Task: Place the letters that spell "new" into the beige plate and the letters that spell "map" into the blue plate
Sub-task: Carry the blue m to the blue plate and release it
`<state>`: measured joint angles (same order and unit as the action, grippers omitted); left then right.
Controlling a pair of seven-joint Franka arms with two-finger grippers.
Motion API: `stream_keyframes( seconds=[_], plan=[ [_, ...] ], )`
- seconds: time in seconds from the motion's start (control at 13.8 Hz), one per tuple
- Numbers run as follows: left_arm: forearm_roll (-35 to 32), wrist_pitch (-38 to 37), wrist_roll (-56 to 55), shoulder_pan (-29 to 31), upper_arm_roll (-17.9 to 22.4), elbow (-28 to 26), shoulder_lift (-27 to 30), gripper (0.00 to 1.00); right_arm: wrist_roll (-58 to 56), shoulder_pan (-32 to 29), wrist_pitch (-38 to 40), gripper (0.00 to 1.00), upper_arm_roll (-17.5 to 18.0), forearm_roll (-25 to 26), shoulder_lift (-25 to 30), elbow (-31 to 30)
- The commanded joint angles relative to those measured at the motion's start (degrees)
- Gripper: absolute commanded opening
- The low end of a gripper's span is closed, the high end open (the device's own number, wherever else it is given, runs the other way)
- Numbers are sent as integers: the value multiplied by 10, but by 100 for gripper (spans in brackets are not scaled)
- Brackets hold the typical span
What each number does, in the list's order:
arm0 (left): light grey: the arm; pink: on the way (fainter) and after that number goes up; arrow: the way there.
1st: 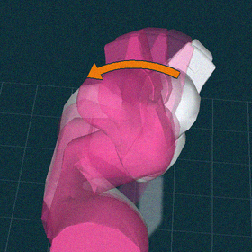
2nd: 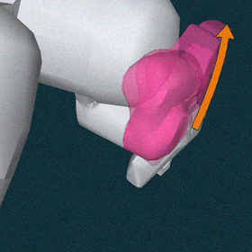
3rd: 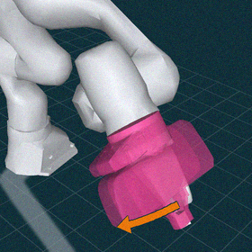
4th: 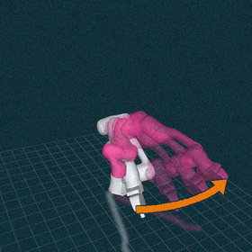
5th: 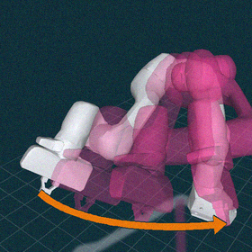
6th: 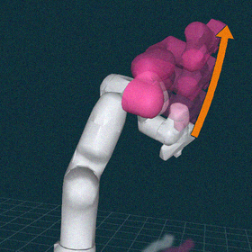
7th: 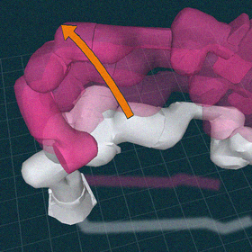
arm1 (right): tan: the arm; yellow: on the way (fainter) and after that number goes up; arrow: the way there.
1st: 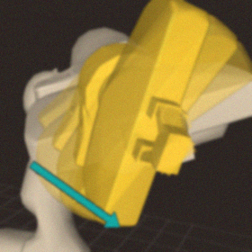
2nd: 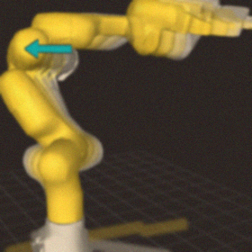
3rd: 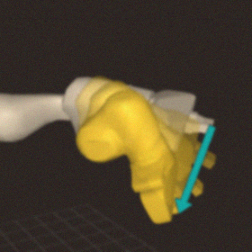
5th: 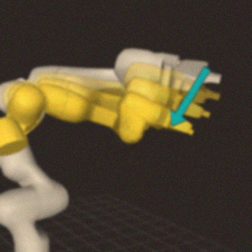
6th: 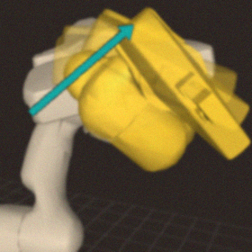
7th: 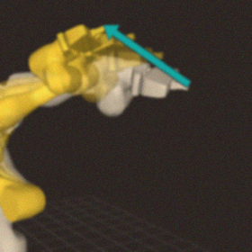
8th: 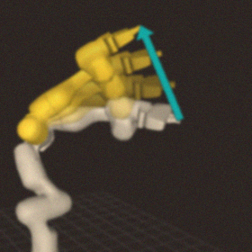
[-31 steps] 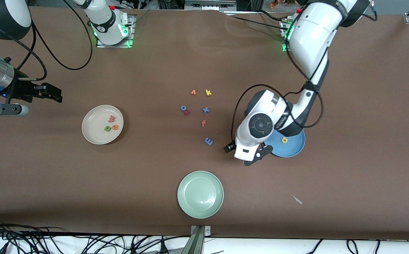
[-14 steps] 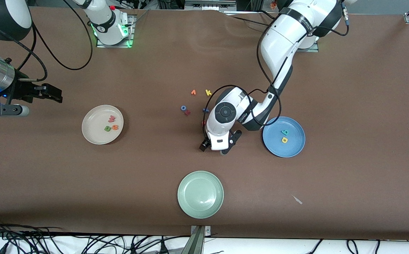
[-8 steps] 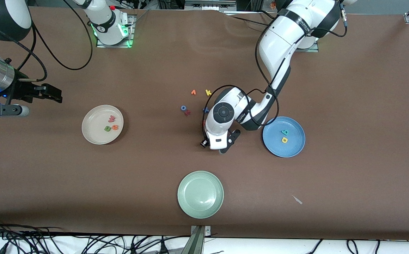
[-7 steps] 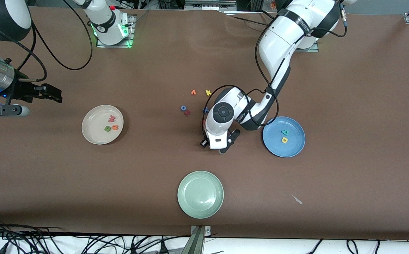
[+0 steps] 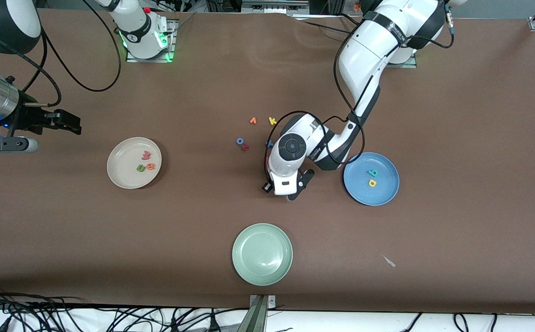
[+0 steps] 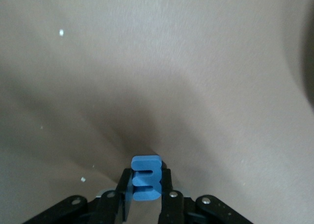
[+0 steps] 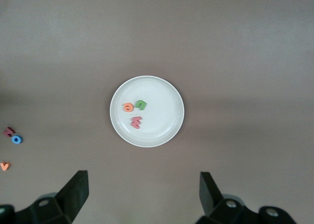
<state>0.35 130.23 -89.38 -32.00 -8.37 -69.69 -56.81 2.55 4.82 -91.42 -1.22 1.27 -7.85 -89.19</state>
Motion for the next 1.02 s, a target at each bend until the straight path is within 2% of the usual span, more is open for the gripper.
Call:
stream_keyframes(
  seconds=[0.0,0.51,0.95],
  plan=[
    [-10,-63,58,13,5,12,25,0,-5,-7,1,100,4,-9,5,-5],
    [-10,-174,343,75,2,-32,115,0,-6,-7,-1,100,4,-9,5,-5],
    [-11,-176,618,157,4,-141,209,0,-6,-7,1,100,4,-9,5,-5]
  ],
)
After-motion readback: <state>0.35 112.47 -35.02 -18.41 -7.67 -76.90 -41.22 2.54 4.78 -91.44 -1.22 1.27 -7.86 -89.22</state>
